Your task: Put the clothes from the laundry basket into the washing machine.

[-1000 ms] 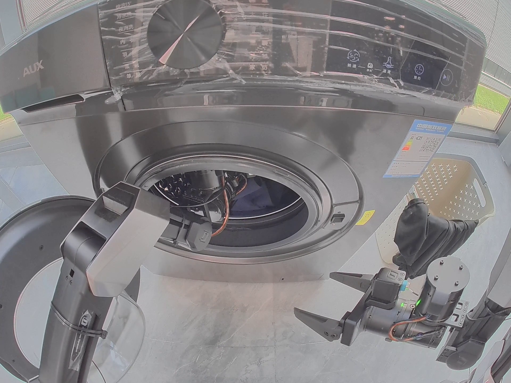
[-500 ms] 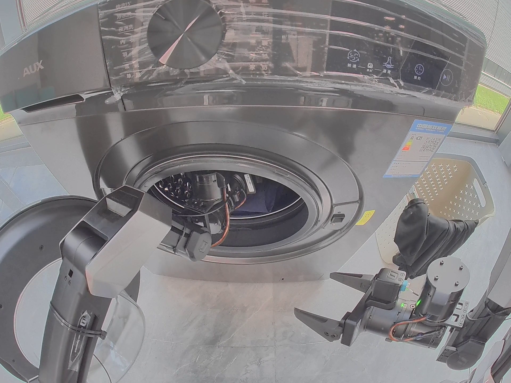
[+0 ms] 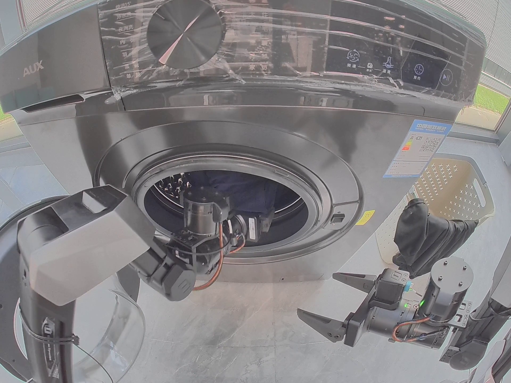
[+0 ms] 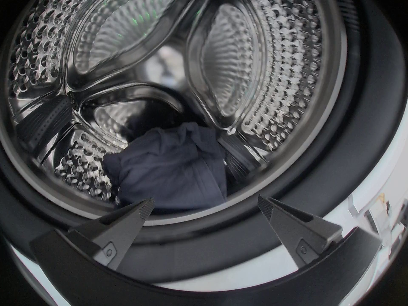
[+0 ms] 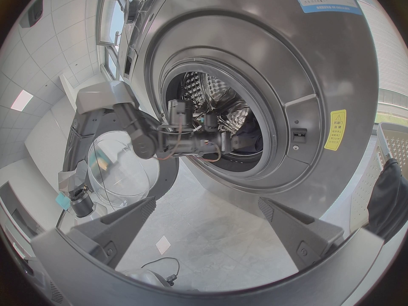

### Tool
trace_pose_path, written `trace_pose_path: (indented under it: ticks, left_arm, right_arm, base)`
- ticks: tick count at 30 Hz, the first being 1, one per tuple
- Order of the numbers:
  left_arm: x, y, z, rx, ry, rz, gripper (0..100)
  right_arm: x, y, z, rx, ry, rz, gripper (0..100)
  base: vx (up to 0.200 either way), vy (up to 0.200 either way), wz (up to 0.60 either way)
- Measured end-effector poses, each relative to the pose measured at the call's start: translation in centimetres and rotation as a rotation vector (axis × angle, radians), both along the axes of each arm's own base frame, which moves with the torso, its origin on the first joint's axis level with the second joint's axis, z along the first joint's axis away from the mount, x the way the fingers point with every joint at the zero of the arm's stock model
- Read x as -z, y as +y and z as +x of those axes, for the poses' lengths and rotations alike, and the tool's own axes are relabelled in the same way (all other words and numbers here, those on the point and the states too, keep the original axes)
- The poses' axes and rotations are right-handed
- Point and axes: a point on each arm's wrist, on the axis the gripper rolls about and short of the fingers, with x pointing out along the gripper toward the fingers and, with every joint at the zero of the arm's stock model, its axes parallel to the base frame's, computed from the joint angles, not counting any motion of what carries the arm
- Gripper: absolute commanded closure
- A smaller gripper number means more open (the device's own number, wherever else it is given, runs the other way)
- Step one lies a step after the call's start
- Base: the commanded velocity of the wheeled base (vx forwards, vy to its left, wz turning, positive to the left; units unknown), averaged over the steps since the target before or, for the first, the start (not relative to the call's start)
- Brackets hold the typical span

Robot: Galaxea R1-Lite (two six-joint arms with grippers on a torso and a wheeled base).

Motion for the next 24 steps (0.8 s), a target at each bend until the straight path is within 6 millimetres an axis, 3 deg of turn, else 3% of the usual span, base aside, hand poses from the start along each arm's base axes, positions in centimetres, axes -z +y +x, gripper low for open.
trace_pose_path:
  ticks: [9, 15, 21, 24]
  left_arm:
    - [-1.0, 2.1, -9.2, 0.124, 0.053, 0.036, 0]
    - [-4.0, 5.0, -15.7, 0.17, 0.001, 0.01, 0]
    - [-5.8, 8.1, -19.7, 0.168, -0.048, -0.019, 0]
    - [-6.3, 9.7, -21.2, 0.154, -0.073, -0.034, 0]
  right_arm:
    - [-0.6, -0.6, -0.7, 0.017, -0.014, 0.007, 0]
    - [-2.0, -1.9, -1.0, 0.12, -0.058, 0.04, 0]
    - [-3.4, -4.8, -1.5, 0.256, -0.097, 0.065, 0]
    - [-3.8, -6.5, -1.9, 0.332, -0.112, 0.068, 0]
  base:
    - [0.0, 0.0, 0.0]
    - [0.0, 0.0, 0.0]
    - [0.0, 0.0, 0.0]
    - [-0.2, 0.0, 0.0]
